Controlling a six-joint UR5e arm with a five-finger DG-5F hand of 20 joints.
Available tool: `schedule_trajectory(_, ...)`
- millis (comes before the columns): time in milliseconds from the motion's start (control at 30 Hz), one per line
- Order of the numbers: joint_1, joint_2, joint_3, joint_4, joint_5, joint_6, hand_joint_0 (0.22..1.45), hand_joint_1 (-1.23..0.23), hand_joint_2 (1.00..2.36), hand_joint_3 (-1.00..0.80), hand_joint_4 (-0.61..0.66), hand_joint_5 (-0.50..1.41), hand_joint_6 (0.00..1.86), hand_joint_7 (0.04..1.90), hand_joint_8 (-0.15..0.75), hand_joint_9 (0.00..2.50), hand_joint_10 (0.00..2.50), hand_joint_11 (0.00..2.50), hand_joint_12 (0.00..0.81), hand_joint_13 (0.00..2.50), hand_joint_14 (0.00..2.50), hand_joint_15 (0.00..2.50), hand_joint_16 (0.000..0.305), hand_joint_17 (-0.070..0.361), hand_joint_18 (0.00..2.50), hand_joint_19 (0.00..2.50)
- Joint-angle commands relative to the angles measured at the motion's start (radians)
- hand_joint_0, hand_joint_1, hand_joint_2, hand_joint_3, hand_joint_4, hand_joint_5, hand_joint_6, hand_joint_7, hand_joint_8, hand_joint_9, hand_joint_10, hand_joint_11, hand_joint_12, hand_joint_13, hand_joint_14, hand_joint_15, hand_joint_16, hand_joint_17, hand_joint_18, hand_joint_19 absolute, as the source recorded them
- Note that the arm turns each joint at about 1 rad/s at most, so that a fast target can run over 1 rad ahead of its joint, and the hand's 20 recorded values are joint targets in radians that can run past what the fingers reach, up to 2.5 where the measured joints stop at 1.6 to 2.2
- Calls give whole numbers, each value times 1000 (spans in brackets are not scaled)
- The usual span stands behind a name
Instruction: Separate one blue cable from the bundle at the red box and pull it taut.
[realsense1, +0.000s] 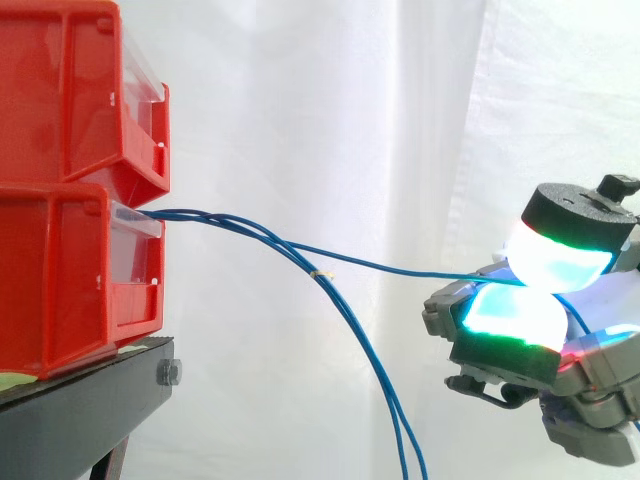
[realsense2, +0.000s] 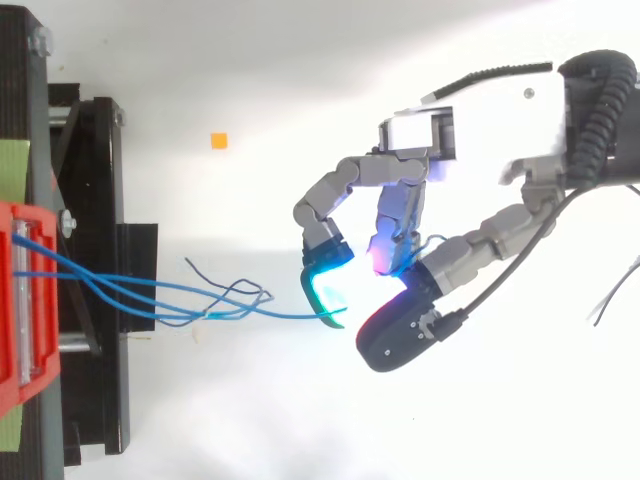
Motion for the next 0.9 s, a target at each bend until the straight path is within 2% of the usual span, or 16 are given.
schedule_trajectory(0, -1, 1, -1, 7, -1, 25, 600, -707, 1020, -17, 80, -134, 856, 1403, 374, 1246, 8, 1667, 399, 1343, 399, 1692, 56, 126, 1230, 968)
schedule_trajectory(100, 2, 1, -1, 17, 2, 42, 601, -706, 1020, -15, 84, -135, 856, 1393, 366, 1215, 138, 1679, 391, 1238, 878, 1685, 55, 124, 1317, 1157)
schedule_trajectory(133, 4, 1, -1, 19, 2, 43, 603, -707, 1020, -20, 81, -135, 856, 1396, 361, 1194, 305, 1640, 389, 1203, 1086, 1655, 55, 123, 1354, 1190)
schedule_trajectory(200, 5, 1, -1, 19, 0, 47, 603, -707, 1020, -19, 85, -135, 855, 1396, 359, 1185, 461, 1657, 393, 1166, 1287, 1640, 54, 121, 1387, 1265)
schedule_trajectory(367, 7, 1, -1, 24, -1, 40, 608, -709, 1020, -28, 91, -136, 855, 1389, 338, 1150, 1045, 1693, 391, 1078, 1739, 1680, 53, 119, 1440, 1402)
schedule_trajectory(567, 7, 1, -1, 37, 0, 39, 610, -709, 1020, -38, 90, -137, 854, 1381, 333, 1139, 1485, 1732, 395, 1061, 1840, 1715, 52, 116, 1448, 1419)
schedule_trajectory(667, 7, 0, -1, 37, 0, 39, 610, -709, 1021, -40, 92, -137, 854, 1373, 332, 1132, 1595, 1720, 398, 1052, 1891, 1708, 53, 118, 1453, 1423)
schedule_trajectory(867, 7, 1, -1, 37, 0, 39, 610, -709, 1021, -37, 91, -137, 853, 1378, 331, 1128, 1615, 1760, 393, 1047, 1886, 1729, 53, 119, 1454, 1407)
